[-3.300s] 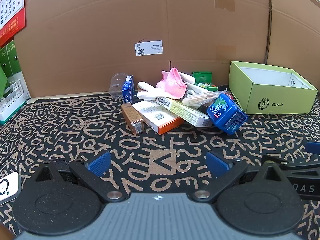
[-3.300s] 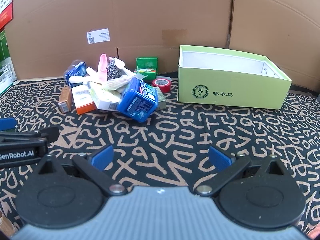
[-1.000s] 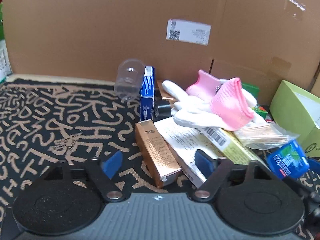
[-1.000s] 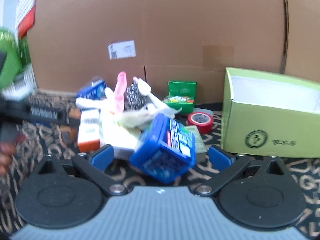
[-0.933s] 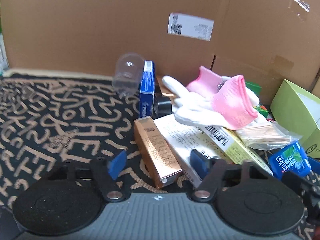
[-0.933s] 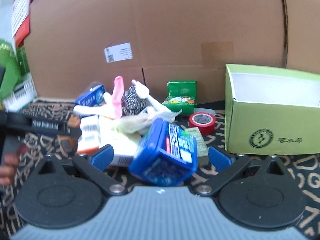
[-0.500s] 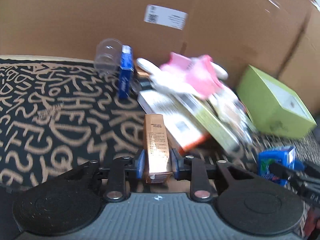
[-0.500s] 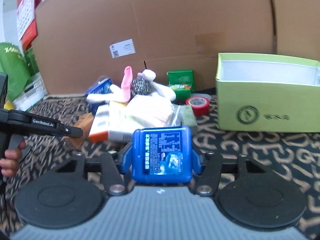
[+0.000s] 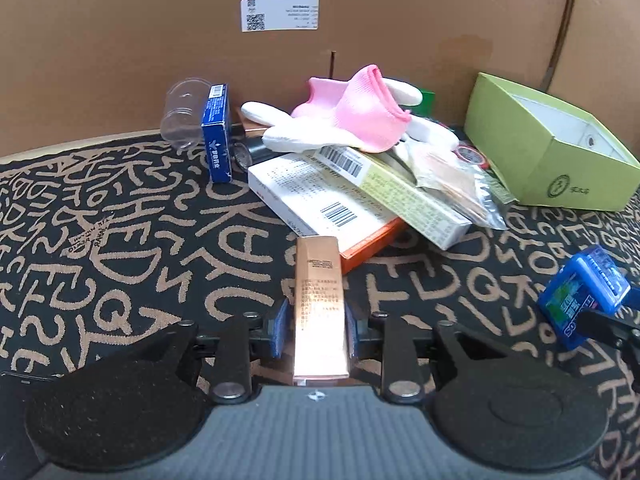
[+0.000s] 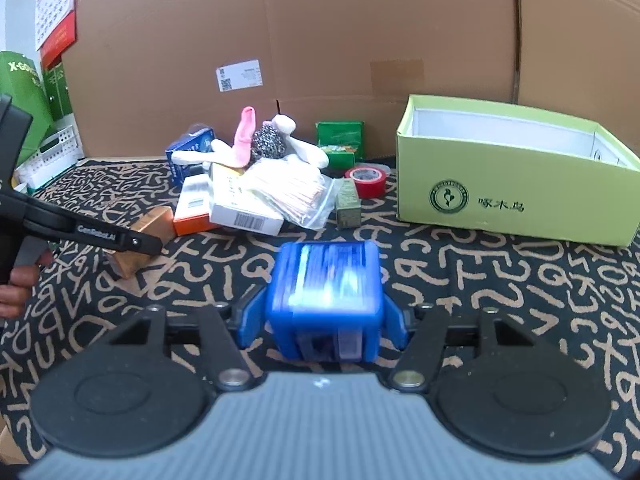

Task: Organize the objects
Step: 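Carry both items into the green shoebox and open both tools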

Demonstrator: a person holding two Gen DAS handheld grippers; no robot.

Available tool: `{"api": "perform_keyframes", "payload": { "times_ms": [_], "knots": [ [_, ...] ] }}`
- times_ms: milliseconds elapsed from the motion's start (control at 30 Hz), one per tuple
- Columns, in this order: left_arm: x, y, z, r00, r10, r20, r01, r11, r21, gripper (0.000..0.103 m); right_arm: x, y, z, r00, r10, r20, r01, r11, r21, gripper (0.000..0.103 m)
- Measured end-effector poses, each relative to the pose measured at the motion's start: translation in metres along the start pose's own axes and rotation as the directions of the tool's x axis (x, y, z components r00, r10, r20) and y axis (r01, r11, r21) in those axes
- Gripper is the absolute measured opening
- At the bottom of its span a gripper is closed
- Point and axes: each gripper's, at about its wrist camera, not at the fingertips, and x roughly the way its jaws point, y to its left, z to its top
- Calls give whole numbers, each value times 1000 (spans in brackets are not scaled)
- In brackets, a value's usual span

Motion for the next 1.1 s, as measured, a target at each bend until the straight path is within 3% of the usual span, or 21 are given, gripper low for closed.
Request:
{"api": "perform_keyframes", "payload": {
  "times_ms": [33,167,267,333,467,533,700,833,1100],
  "knots": [
    [-1,-1,-1,1000,-1,3,1,1000,12,24,2,-1,0,1000,-1,-3,1,1000,1,60],
    [-14,-4,-2,998,-60,-4,60,998,12,24,8,-1,-3,1000,9,-18,-9,1000,-13,57],
    [-37,-21,5,992,-119,50,116,991,64,24,0,-6,2,1000,23,6,-23,1000,-2,57],
    [-52,-35,18,976,-196,94,187,978,95,24,-11,-14,11,999,35,38,-35,999,9,57],
    [-61,-72,57,932,-327,157,304,940,152,24,-33,-31,41,991,-27,130,31,999,-23,57],
    [-58,-94,77,911,-369,181,339,924,176,24,-43,-42,57,981,-73,179,81,996,-38,57],
    [-30,-147,130,880,-440,177,410,894,181,24,-44,-74,95,943,-210,257,231,972,-51,57],
    [7,-183,159,885,-436,163,409,895,175,24,-18,-109,116,922,-295,250,309,951,-18,57],
    [74,-221,177,915,-395,86,372,906,199,24,49,-165,120,944,-304,128,299,952,59,57]
  ]
}}
